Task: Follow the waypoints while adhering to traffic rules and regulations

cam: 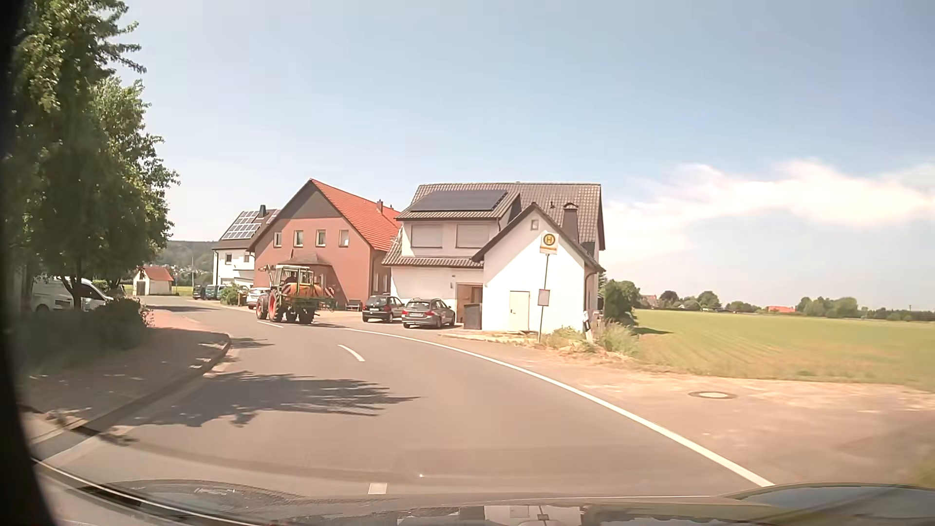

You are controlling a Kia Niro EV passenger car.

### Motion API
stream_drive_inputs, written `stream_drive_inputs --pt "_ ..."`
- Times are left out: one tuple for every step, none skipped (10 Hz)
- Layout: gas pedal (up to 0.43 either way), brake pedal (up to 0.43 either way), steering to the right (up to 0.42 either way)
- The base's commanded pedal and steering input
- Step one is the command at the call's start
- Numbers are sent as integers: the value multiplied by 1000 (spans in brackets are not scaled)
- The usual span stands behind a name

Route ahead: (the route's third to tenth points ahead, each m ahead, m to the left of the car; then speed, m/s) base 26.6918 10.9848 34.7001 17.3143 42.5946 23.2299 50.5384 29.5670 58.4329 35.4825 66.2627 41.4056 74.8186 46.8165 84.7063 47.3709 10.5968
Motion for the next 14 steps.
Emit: stream_drive_inputs --pt "39 0 -92" --pt "39 0 -97" --pt "39 0 -99" --pt "39 0 -101" --pt "39 0 -103" --pt "47 0 -106" --pt "47 0 -110" --pt "59 0 -114" --pt "67 0 -116" --pt "79 0 -116" --pt "79 0 -115" --pt "87 0 -112" --pt "87 0 -110" --pt "87 0 -109"
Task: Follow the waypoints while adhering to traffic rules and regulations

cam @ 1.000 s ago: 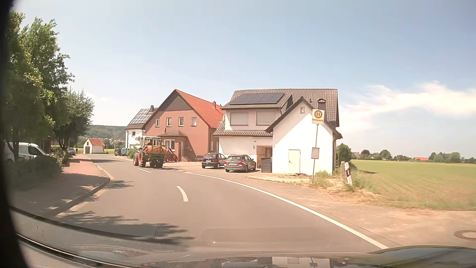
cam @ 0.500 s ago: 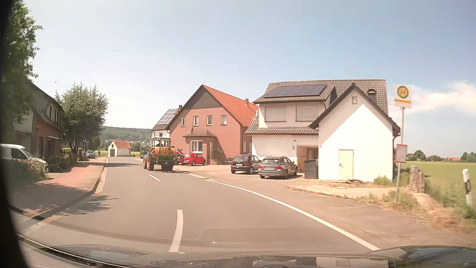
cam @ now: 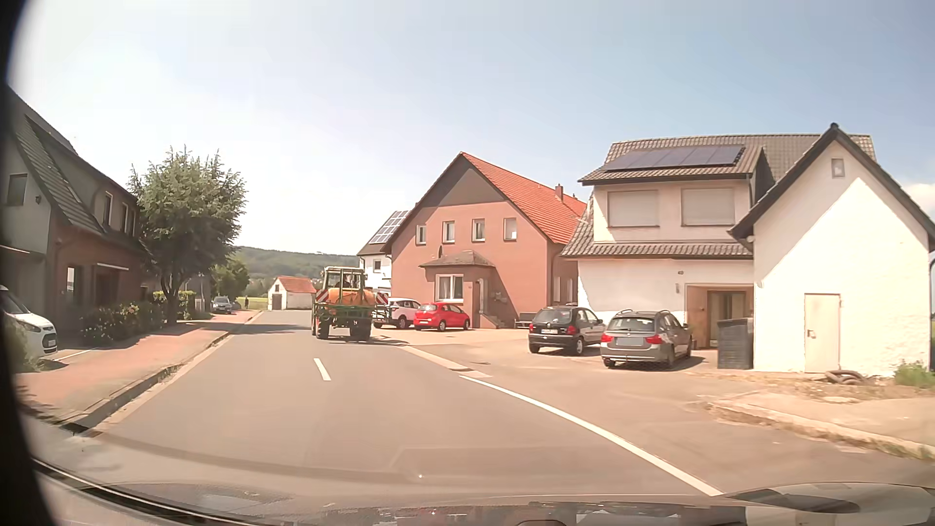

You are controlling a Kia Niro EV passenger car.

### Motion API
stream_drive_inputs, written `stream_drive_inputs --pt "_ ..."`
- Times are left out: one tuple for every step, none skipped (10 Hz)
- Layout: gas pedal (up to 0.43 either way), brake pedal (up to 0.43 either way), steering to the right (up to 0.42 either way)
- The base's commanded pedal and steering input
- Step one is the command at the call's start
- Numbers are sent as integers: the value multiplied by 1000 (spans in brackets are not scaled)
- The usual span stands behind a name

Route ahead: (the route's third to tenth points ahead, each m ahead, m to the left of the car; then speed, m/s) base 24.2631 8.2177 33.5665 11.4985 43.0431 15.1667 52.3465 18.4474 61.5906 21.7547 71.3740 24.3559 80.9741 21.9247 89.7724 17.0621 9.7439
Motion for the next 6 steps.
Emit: stream_drive_inputs --pt "87 0 -110" --pt "87 0 -112" --pt "79 0 -114" --pt "0 0 -115" --pt "0 0 -115" --pt "0 0 -111"
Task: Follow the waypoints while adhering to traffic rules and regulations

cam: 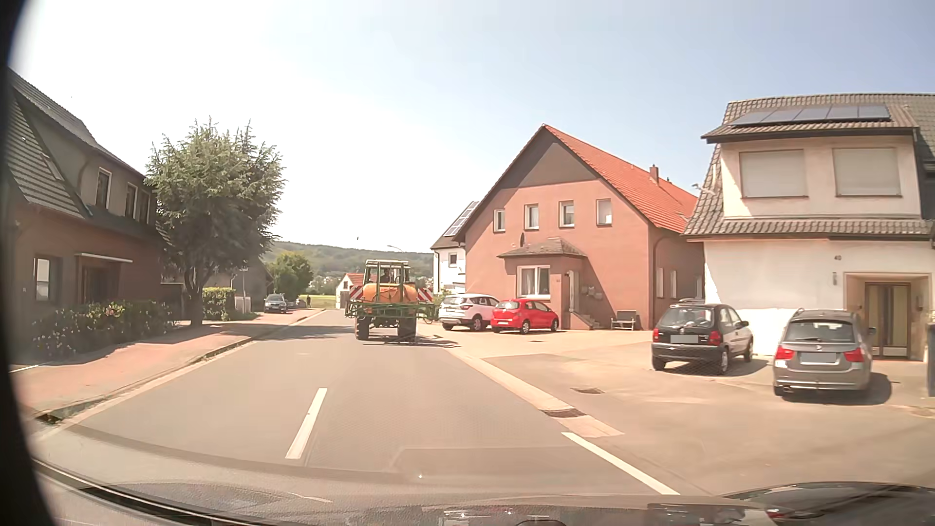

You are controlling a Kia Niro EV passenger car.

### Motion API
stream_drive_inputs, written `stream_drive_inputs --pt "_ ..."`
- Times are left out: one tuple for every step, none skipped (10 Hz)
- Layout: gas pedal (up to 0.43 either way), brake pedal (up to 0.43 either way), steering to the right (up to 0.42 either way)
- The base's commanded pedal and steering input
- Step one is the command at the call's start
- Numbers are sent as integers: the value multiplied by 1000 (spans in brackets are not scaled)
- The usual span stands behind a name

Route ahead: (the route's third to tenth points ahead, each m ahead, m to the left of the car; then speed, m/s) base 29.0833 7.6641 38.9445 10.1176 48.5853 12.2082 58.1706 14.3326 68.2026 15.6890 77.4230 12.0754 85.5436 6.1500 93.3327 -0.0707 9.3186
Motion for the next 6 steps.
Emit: stream_drive_inputs --pt "0 0 -105" --pt "0 6 -98" --pt "0 37 -93" --pt "0 55 -87" --pt "0 61 -82" --pt "0 73 -78"
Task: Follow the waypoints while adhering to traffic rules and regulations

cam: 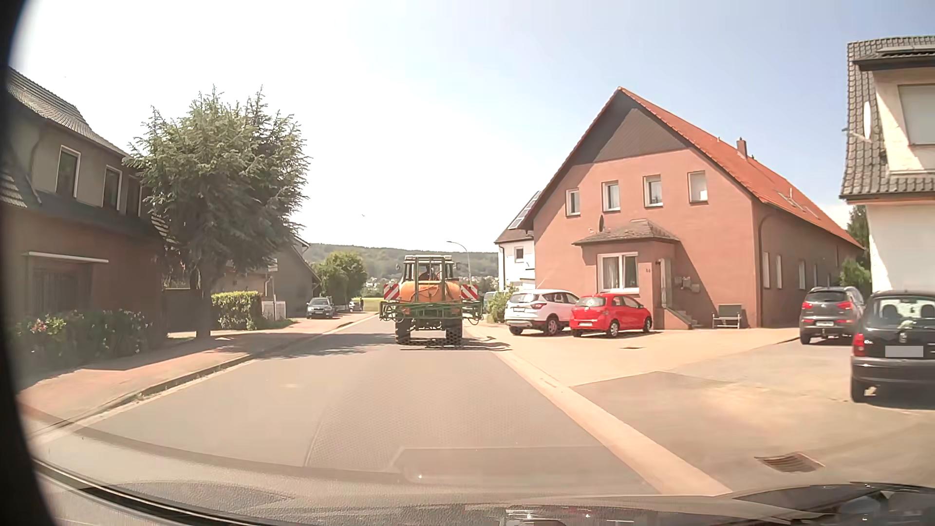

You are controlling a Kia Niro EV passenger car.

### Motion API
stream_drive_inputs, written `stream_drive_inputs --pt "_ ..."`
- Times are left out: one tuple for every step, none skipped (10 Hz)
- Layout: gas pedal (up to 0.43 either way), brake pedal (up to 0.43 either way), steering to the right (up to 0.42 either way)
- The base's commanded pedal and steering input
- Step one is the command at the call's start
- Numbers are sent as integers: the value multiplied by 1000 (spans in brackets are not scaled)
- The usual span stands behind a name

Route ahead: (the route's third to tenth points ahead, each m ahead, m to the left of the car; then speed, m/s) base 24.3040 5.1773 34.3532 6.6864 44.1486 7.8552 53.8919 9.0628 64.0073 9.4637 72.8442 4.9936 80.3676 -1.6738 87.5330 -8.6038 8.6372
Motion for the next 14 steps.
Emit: stream_drive_inputs --pt "0 91 -73" --pt "0 122 -66" --pt "0 128 -59" --pt "0 146 -52" --pt "0 165 -50" --pt "0 171 -48" --pt "0 177 -44" --pt "0 189 -40" --pt "0 189 -34" --pt "0 189 -26" --pt "0 195 -16" --pt "0 201 -12" --pt "0 201 -12" --pt "0 201 -12"
